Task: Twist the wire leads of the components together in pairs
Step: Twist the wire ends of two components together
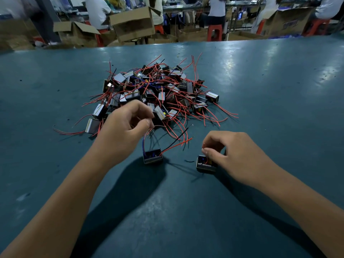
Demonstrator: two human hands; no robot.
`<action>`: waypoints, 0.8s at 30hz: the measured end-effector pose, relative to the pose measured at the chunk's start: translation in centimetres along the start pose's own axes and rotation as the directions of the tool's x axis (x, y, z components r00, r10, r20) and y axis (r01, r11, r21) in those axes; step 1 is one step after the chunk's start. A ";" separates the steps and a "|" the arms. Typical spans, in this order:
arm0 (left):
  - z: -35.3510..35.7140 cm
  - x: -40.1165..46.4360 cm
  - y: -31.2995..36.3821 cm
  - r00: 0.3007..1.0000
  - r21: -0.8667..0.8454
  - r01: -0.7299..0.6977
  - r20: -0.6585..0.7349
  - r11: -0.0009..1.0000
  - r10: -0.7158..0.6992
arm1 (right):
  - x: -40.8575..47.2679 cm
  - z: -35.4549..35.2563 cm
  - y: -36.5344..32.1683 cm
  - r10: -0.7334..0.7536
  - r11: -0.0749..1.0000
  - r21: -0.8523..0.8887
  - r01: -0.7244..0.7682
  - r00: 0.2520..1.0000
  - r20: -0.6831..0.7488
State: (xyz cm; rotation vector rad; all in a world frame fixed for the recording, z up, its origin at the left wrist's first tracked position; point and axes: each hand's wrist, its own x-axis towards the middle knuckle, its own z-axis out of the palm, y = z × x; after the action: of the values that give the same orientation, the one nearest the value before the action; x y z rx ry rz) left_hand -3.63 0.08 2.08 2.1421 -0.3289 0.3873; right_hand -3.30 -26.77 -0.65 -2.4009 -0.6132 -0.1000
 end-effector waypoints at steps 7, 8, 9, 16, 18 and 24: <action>0.2 -0.9 0.2 0.931 0.218 -0.116 0.364 0.969 0.030 | 0.0 0.8 -0.1 -0.023 0.999 -0.046 0.022 1.000 -0.020; 0.4 -0.9 0.2 0.928 0.214 -0.126 0.371 0.969 0.039 | 0.0 0.8 -0.1 -0.025 0.999 -0.044 0.023 0.999 -0.029; 0.5 -0.9 0.2 0.929 0.207 -0.128 0.368 0.970 0.044 | 0.0 0.7 -0.1 -0.025 0.999 -0.039 0.024 0.999 -0.033; 0.7 -0.8 0.9 0.940 0.065 -0.173 0.308 0.983 0.145 | -0.3 -1.2 -0.3 -0.103 0.994 0.025 0.103 0.995 0.007; 0.6 -1.0 1.4 0.944 -0.115 -0.122 0.295 0.986 0.151 | -0.4 -1.8 -0.3 -0.103 0.994 0.037 0.104 0.995 -0.009; 0.9 -1.9 1.1 0.489 -0.074 0.280 0.869 0.957 -0.076 | -0.7 -2.4 -0.7 -0.110 0.994 0.020 0.110 0.993 0.029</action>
State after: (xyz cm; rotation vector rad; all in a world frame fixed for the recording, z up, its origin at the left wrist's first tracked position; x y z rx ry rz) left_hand -5.63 -1.09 1.62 1.9676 -0.6604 -0.8883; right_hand -4.03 -28.05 1.48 -2.3541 -0.7573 -0.1044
